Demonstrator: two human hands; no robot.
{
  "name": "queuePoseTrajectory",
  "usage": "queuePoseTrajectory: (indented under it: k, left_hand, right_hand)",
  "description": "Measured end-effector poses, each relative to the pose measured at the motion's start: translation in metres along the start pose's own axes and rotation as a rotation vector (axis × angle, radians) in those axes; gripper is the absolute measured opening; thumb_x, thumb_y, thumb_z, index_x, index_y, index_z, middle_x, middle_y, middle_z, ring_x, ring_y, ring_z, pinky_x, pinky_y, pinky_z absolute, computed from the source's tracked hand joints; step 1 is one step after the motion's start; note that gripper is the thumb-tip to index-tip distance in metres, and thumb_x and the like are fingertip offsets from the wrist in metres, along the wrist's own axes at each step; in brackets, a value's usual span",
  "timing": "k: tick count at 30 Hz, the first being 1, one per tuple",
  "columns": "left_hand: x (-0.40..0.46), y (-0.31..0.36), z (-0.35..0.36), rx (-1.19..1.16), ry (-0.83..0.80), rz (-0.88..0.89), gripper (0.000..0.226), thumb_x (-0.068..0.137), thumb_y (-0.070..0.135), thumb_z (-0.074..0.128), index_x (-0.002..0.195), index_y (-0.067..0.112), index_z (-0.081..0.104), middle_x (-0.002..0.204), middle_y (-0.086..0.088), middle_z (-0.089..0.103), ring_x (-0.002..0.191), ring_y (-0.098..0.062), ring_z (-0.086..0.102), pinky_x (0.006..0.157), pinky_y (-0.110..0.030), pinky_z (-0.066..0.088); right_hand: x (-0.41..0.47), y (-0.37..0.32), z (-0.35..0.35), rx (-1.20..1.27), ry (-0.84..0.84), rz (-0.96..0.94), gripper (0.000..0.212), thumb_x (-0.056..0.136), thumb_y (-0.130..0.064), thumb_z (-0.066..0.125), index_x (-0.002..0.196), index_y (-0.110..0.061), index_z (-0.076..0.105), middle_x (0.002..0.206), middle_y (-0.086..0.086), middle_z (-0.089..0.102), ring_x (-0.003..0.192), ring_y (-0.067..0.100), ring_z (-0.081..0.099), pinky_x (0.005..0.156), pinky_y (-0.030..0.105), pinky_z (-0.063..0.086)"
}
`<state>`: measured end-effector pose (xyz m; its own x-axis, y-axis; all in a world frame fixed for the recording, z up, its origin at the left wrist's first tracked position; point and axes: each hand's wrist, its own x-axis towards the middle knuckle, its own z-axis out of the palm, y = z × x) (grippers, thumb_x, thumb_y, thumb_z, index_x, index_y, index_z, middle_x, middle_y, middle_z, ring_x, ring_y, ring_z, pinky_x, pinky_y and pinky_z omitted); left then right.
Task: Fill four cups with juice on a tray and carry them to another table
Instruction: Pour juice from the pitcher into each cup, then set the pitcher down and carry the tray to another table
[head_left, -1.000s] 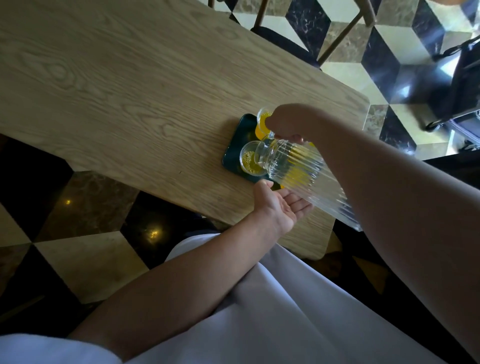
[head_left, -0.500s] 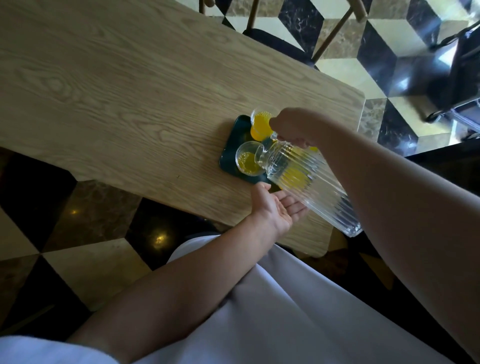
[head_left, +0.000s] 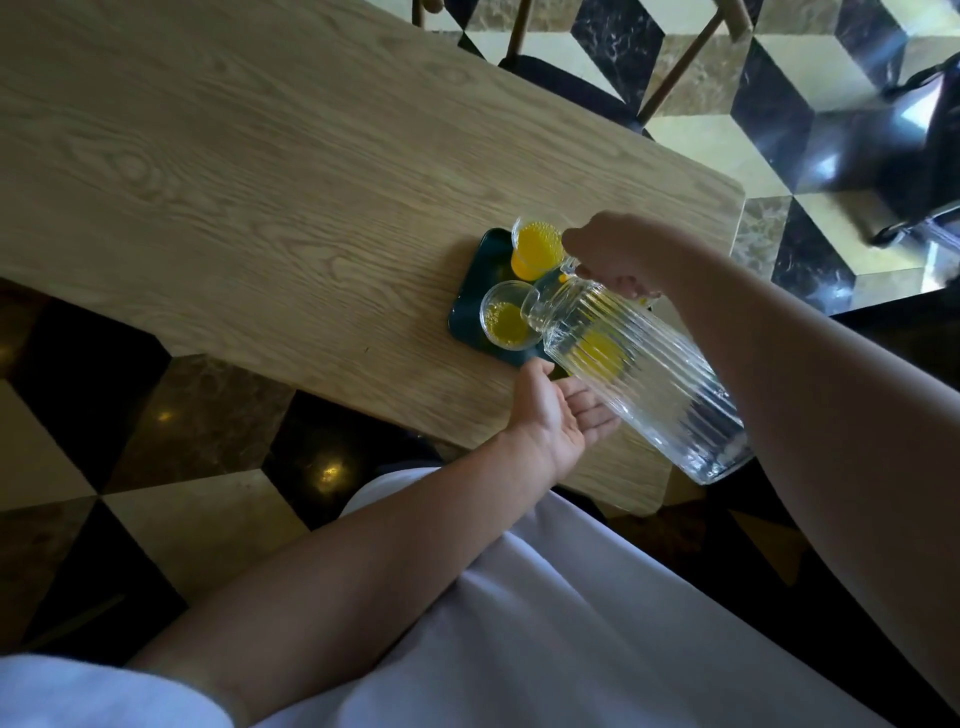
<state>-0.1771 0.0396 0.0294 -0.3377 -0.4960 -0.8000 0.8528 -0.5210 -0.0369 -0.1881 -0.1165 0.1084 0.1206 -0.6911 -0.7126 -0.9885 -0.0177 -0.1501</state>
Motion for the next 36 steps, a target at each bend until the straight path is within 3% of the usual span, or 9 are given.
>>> queuePoseTrajectory:
  k: [4, 9, 14, 20, 24, 26, 28, 33, 36]
  left_hand:
    - [-0.008, 0.004, -0.002, 0.130, 0.016, 0.056, 0.064, 0.101, 0.041, 0.023, 0.135, -0.007, 0.048, 0.114, -0.026, 0.064, 0.128, -0.042, 0.051, 0.113, -0.049, 0.038]
    - [-0.009, 0.020, -0.007, 0.208, 0.015, 0.186, 0.057, 0.100, 0.039, 0.023, 0.121, -0.001, 0.057, 0.107, -0.011, 0.046, 0.085, -0.026, 0.062, 0.114, -0.051, 0.036]
    - [-0.034, 0.063, 0.007, 0.336, 0.014, 0.396, 0.065, 0.102, 0.038, 0.021, 0.144, -0.008, 0.038, 0.139, -0.028, 0.052, 0.131, -0.038, 0.051, 0.113, -0.044, 0.037]
    - [-0.050, 0.127, 0.015, 0.430, 0.059, 0.692, 0.061, 0.102, 0.037, 0.023, 0.142, -0.005, 0.039, 0.154, -0.030, 0.028, 0.143, -0.037, 0.037, 0.114, -0.040, 0.036]
    - [-0.053, 0.171, 0.006, 0.515, 0.105, 0.788, 0.063, 0.105, 0.038, 0.018, 0.152, -0.004, 0.021, 0.160, -0.023, 0.022, 0.147, -0.029, 0.031, 0.119, -0.038, 0.029]
    - [-0.055, 0.190, 0.000, 0.549, 0.131, 0.831, 0.056, 0.107, 0.032, 0.016, 0.148, -0.005, 0.025, 0.154, -0.028, 0.030, 0.139, -0.027, 0.043, 0.121, -0.040, 0.025]
    - [-0.053, 0.208, -0.006, 0.565, 0.170, 0.852, 0.040, 0.109, 0.026, 0.017, 0.124, 0.013, 0.052, 0.125, -0.020, 0.057, 0.111, -0.017, 0.058, 0.120, -0.044, 0.027]
    - [-0.045, 0.243, -0.017, 0.533, 0.257, 0.865, 0.031, 0.105, 0.014, 0.026, 0.080, 0.027, 0.040, 0.086, 0.001, 0.048, 0.092, -0.011, 0.055, 0.099, -0.027, 0.040]
    - [-0.043, 0.254, -0.018, 0.547, 0.280, 0.852, 0.024, 0.105, 0.021, 0.026, 0.097, 0.025, 0.049, 0.101, -0.001, 0.055, 0.109, -0.017, 0.051, 0.101, -0.029, 0.040]
  right_hand:
    - [0.005, 0.009, -0.003, 0.142, -0.054, 0.149, 0.043, 0.100, -0.032, 0.032, 0.064, -0.015, 0.049, 0.044, -0.001, 0.034, 0.030, 0.010, 0.024, 0.046, 0.016, 0.019]
    - [0.000, 0.015, -0.023, 0.413, -0.085, 0.109, 0.035, 0.094, -0.035, 0.038, 0.064, -0.019, 0.048, 0.043, -0.007, 0.031, 0.034, 0.009, 0.020, 0.040, 0.012, 0.016]
    - [-0.015, 0.004, -0.056, 0.673, -0.013, -0.129, 0.038, 0.095, -0.031, 0.042, 0.058, -0.021, 0.045, 0.042, -0.008, 0.030, 0.039, 0.010, 0.022, 0.045, 0.018, 0.014]
    - [-0.014, -0.033, -0.064, 0.895, 0.067, -0.374, 0.039, 0.096, -0.015, 0.047, 0.057, -0.016, 0.050, 0.047, -0.001, 0.044, 0.043, 0.013, 0.033, 0.044, 0.024, 0.028]
    - [0.001, -0.053, -0.053, 0.848, 0.057, -0.446, 0.035, 0.094, -0.020, 0.047, 0.061, -0.017, 0.055, 0.059, 0.004, 0.052, 0.055, 0.017, 0.045, 0.065, 0.036, 0.038]
    - [0.011, -0.065, -0.048, 0.892, 0.017, -0.437, 0.033, 0.094, -0.021, 0.048, 0.062, -0.019, 0.055, 0.058, 0.002, 0.056, 0.057, 0.018, 0.049, 0.075, 0.039, 0.039]
    - [0.018, -0.080, -0.043, 0.902, -0.039, -0.449, 0.032, 0.095, -0.025, 0.047, 0.064, -0.020, 0.055, 0.059, 0.000, 0.057, 0.059, 0.017, 0.051, 0.074, 0.039, 0.039]
    - [0.041, -0.118, -0.025, 1.117, 0.024, -0.384, 0.041, 0.090, -0.019, 0.051, 0.049, -0.024, 0.050, 0.056, 0.000, 0.044, 0.052, 0.014, 0.036, 0.060, 0.036, 0.021]
    - [0.060, -0.127, -0.011, 1.143, 0.087, -0.364, 0.039, 0.079, -0.021, 0.050, 0.041, -0.022, 0.049, 0.055, 0.005, 0.037, 0.050, 0.017, 0.029, 0.057, 0.037, 0.019]
